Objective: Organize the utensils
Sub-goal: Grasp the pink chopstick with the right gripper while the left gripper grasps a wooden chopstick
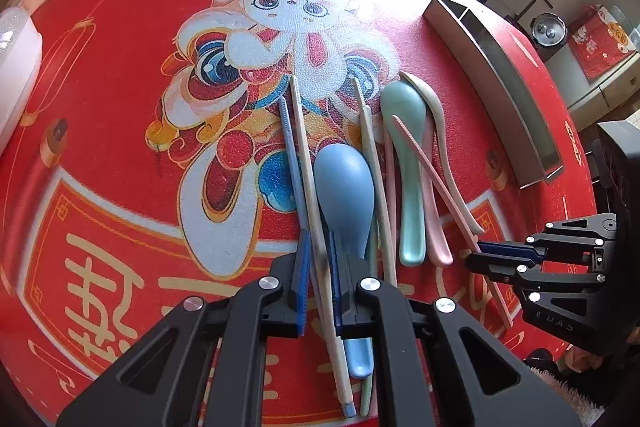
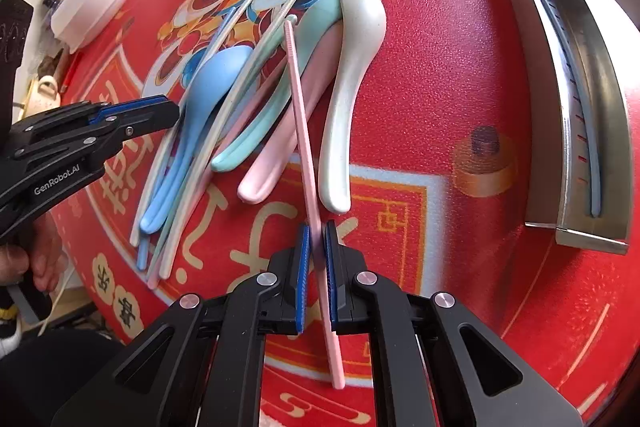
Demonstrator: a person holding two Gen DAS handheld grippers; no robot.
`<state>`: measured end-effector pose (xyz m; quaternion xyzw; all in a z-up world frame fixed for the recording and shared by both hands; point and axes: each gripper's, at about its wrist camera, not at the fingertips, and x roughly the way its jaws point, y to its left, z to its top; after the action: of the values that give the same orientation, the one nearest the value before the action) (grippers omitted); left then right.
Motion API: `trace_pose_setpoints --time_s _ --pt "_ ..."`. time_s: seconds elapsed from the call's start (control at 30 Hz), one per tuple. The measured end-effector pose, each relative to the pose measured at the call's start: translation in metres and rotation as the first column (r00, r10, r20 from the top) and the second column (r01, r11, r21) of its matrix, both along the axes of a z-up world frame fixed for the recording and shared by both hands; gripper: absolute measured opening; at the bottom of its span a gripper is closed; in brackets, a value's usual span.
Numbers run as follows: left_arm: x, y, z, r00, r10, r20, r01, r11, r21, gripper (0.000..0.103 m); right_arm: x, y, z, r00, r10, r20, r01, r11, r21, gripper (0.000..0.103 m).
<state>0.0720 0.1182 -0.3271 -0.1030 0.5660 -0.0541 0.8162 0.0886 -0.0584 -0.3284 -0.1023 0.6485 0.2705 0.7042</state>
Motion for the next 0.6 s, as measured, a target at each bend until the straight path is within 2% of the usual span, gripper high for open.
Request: trace_pose_setpoints --time_s 0.2,0.3,0.6 --pt "0.006 -0.003 -0.006 1.000 -0.008 -0.018 0.009 0.999 0.039 0.011 0.000 0.003 -0.002 1.000 -0.001 -0.004 0.001 1.000 0.010 0.008" --pt "0.006 -0.004 -0.007 1.000 -0.008 -0.017 0.009 0.999 0.053 0.008 0.000 0.004 -0.002 1.000 -0.002 -0.006 0.002 1.000 0.014 0.008" --pt "-0.010 0.021 0.007 0.998 0.059 0.010 -0.060 0.998 0.027 0.006 0.004 0.000 -0.002 1.000 -0.011 -0.017 0.011 0.999 0.033 0.008"
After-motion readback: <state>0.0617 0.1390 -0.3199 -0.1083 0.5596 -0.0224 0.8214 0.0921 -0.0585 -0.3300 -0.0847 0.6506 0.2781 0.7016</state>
